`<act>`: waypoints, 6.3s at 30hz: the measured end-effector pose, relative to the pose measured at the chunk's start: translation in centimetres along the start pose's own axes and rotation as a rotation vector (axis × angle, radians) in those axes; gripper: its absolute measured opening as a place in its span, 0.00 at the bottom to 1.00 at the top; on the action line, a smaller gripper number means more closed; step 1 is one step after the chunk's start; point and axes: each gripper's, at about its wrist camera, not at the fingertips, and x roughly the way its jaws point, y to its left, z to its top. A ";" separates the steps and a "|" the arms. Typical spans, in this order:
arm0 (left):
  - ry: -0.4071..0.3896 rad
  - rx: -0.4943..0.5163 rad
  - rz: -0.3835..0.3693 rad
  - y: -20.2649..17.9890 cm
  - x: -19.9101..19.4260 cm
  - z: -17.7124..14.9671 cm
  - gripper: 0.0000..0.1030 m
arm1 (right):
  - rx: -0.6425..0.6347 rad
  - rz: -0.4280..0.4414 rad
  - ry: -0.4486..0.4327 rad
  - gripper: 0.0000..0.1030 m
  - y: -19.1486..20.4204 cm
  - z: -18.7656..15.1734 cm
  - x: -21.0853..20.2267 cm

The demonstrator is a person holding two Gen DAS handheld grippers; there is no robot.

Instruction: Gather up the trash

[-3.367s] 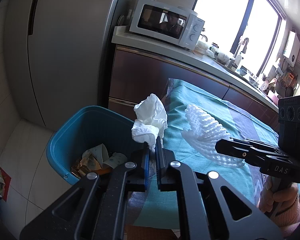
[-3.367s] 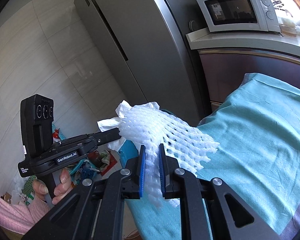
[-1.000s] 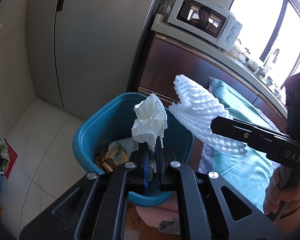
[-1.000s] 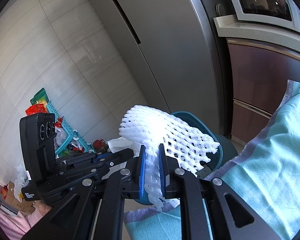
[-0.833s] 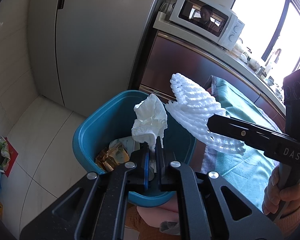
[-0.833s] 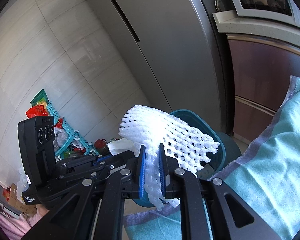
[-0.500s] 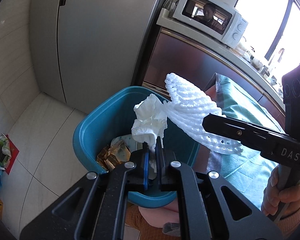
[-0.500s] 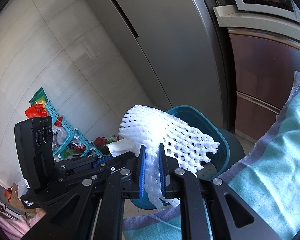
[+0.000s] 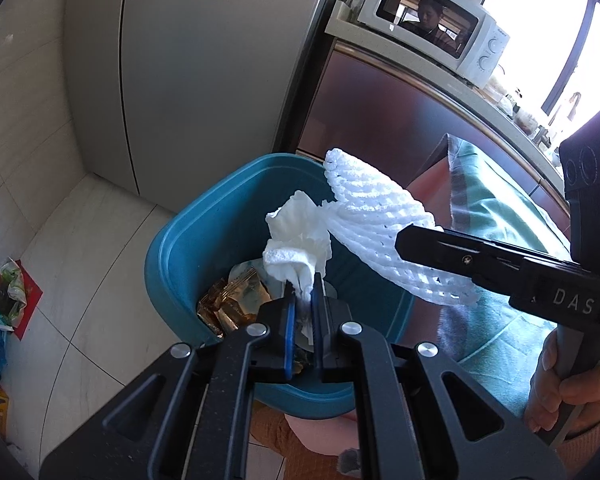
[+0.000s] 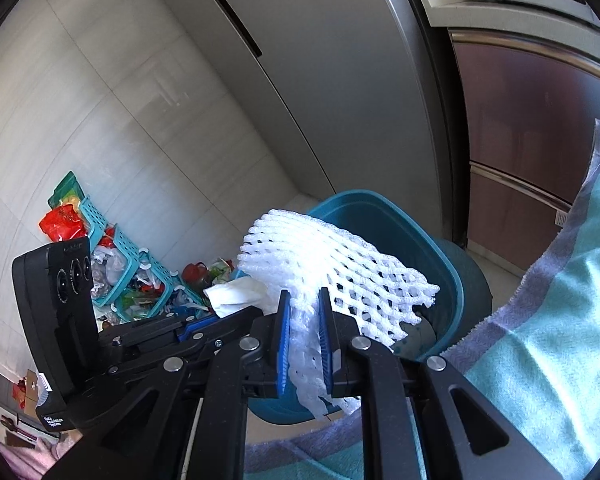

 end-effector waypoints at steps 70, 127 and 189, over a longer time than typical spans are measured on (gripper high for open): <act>-0.362 0.294 -0.069 -15.6 -9.4 -7.3 0.95 | 0.004 -0.508 -0.531 0.93 -2.0 -16.2 -21.4; -0.599 0.459 -0.164 -25.8 -13.6 -13.1 0.95 | 0.123 -0.837 -0.797 0.93 -2.7 -25.3 -30.3; -0.614 0.438 -0.155 -25.3 -14.3 -12.7 0.95 | 0.122 -0.856 -0.812 0.93 -2.5 -25.0 -30.7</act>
